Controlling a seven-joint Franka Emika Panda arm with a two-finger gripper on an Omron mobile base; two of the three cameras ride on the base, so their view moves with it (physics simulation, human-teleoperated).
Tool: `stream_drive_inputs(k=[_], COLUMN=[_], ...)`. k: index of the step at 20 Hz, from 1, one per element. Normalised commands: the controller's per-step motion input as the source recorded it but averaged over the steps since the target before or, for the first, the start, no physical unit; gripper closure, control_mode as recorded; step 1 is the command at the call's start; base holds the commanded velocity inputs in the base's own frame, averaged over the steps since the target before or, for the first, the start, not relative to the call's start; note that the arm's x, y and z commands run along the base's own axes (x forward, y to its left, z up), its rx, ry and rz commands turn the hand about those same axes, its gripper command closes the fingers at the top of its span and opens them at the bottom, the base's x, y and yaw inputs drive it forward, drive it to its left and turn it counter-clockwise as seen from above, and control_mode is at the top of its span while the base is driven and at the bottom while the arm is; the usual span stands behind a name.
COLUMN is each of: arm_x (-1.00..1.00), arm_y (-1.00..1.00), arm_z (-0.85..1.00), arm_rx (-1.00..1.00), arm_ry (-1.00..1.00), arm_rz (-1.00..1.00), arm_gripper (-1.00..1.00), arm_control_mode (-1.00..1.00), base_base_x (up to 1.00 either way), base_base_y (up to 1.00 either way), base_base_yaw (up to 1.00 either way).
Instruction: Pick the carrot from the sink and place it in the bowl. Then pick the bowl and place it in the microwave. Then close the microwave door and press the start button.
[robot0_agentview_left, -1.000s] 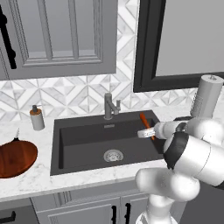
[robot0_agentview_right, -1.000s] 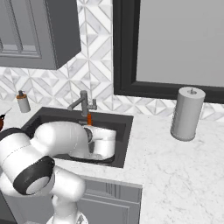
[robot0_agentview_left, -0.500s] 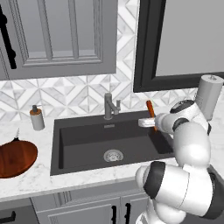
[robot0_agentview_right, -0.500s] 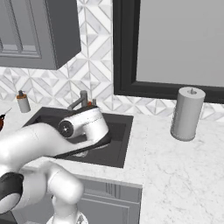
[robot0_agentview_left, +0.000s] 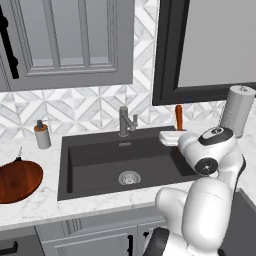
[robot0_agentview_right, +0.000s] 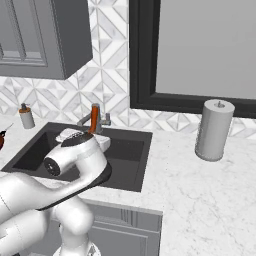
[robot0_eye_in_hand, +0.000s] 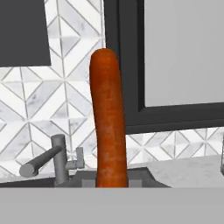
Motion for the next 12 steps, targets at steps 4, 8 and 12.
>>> stream_drive_inputs(k=[4,8,12], arm_x=[-0.26,-0.35,-0.76], arm_y=[0.05,0.06,0.06], arm_z=[1.0,1.0,1.0], arm_rx=[0.32,0.28,0.34], arm_ry=[0.03,0.0,0.0], arm_rz=[0.01,0.1,0.14], arm_gripper=[1.0,1.0,1.0], arm_control_mode=[-1.0,-1.0,-1.0], base_base_x=[0.0,0.0,0.0], base_base_y=[0.0,0.0,0.0], base_base_yaw=[0.0,0.0,0.0])
